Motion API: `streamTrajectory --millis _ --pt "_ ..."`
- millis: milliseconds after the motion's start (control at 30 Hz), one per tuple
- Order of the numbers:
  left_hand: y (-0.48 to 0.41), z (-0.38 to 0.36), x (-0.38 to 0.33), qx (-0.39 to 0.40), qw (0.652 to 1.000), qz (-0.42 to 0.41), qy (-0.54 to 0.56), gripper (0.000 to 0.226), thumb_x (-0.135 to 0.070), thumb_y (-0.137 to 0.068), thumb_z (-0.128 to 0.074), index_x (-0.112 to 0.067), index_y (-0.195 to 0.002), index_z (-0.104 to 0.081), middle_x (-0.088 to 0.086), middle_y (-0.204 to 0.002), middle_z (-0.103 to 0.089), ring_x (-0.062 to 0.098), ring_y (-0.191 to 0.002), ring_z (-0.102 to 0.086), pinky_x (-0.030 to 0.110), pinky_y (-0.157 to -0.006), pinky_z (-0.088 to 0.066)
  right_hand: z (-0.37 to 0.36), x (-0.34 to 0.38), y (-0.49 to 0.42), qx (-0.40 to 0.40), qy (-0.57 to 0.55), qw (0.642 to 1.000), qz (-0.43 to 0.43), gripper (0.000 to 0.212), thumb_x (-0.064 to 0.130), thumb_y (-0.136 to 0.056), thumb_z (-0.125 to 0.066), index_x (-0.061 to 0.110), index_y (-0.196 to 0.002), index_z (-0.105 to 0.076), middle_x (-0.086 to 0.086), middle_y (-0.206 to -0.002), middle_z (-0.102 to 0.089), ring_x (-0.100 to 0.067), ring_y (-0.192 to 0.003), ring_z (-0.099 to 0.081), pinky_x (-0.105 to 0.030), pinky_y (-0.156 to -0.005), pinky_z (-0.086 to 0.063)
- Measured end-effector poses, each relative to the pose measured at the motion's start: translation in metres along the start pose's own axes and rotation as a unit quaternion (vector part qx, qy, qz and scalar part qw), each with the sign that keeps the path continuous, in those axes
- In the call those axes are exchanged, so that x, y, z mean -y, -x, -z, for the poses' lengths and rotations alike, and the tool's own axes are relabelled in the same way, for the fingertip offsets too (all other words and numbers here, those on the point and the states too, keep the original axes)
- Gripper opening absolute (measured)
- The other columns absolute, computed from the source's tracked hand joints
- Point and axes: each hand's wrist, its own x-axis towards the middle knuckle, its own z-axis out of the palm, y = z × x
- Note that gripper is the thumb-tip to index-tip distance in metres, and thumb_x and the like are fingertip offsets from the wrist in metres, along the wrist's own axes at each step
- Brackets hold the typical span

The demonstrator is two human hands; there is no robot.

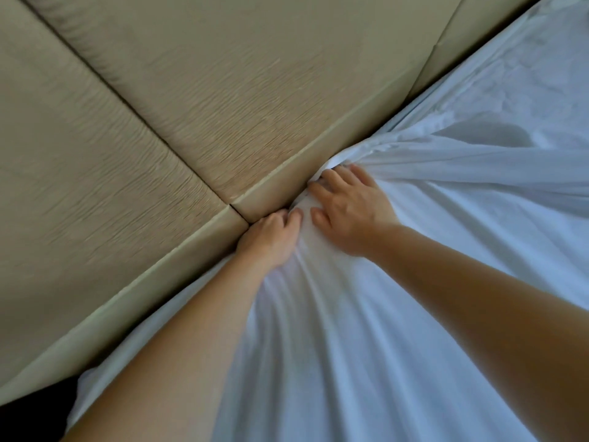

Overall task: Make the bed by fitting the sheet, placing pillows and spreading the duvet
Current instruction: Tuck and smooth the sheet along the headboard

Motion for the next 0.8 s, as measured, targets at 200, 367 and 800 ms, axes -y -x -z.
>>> streamTrajectory --millis 200,367,800 --pt "0.033 -0.002 -0.006 -0.143 0.989 -0.02 0.039 0.029 -0.031 -0.098 -0.029 -0.017 -0.088 -0.052 0.014 -0.11 -0.064 0.037 -0.103 -0.054 0.039 -0.079 -0.04 0.01 0.003 -0.022 0.089 0.063 0.993 -0.034 0.057 0.05 -0.095 -0.018 0.02 -0.133 -0.048 -0.002 -0.135 -0.048 -0.019 -0.13 -0.035 -0.036 -0.111 -0.018" --pt "0.081 -0.021 0.032 -0.253 0.962 -0.033 -0.092 0.049 -0.04 -0.081 -0.031 -0.008 -0.105 -0.059 0.012 -0.094 -0.066 0.034 -0.087 -0.061 0.041 -0.075 -0.045 0.006 0.015 -0.024 0.062 0.078 0.992 -0.075 0.054 0.044 -0.096 -0.017 0.019 -0.128 -0.053 -0.005 -0.129 -0.052 -0.023 -0.126 -0.038 -0.039 -0.11 -0.018" --pt "0.068 0.018 0.071 -0.036 0.99 0.117 -0.07 0.061 -0.059 -0.093 -0.02 -0.02 -0.12 -0.059 0.01 -0.122 -0.06 0.033 -0.115 -0.051 0.04 -0.094 -0.037 -0.014 0.021 0.013 -0.046 0.022 0.997 -0.051 0.075 0.048 -0.079 -0.003 0.018 -0.132 -0.047 -0.005 -0.138 -0.045 -0.025 -0.133 -0.031 -0.035 -0.109 -0.007"
